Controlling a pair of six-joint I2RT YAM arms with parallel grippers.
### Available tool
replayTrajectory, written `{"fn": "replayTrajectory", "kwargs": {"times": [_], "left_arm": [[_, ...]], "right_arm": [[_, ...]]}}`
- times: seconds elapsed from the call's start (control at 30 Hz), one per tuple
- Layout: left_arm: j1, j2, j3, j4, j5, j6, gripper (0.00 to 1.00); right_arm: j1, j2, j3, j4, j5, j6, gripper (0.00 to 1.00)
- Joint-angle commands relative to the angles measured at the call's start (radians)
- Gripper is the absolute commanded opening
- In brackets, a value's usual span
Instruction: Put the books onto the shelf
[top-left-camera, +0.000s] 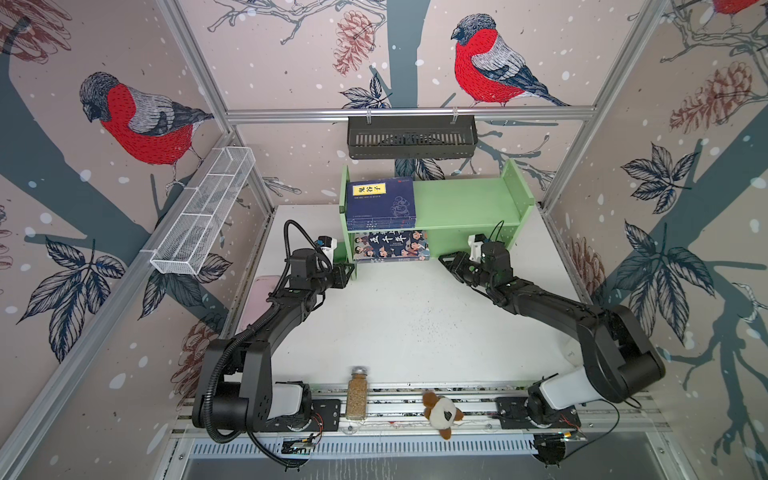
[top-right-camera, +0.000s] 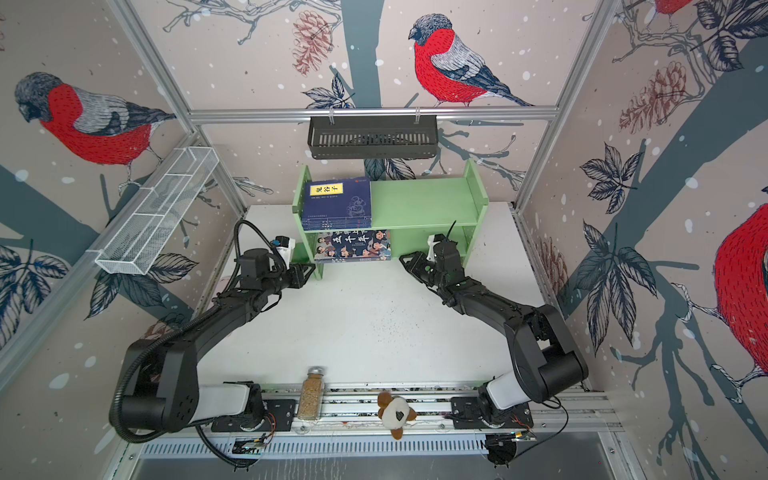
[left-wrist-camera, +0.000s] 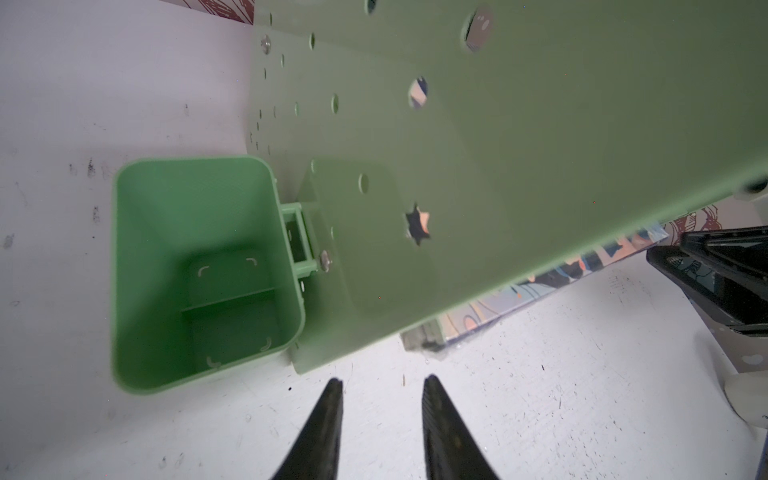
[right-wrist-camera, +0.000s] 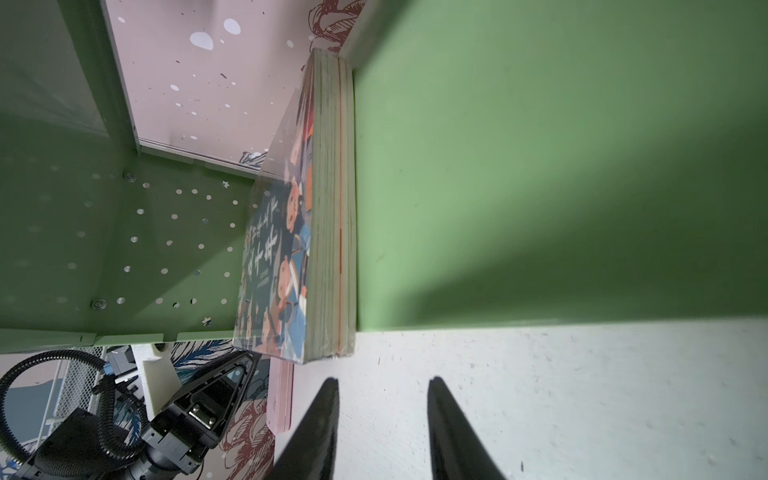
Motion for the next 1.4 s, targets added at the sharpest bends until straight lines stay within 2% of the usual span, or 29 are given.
{"fn": "replayTrajectory", "kwargs": {"times": [0.0,0.47,1.2,1.37], "left_arm": [[0.002,-0.004,0.002,0.034,0.002,0.0,0.34],[0.001,0.0,0.004,0.039,0.011,-0.001,0.35],[0.002,-0.001,0.0,0.046,0.009,-0.001,0.35],[0.001,-0.006,-0.004,0.043,0.013,-0.001,0.35]], "right_arm": [[-0.003,0.021,0.016,0.054,-0.02,0.013,0.38],[0.008,0.116,0.082,0.08,-0.042,0.025,0.39],[0.023,0.161,0.132,0.061,-0.051,0.014,0.4],[0.022,0.132,0.123,0.032,-0.013,0.001,0.46]]}}
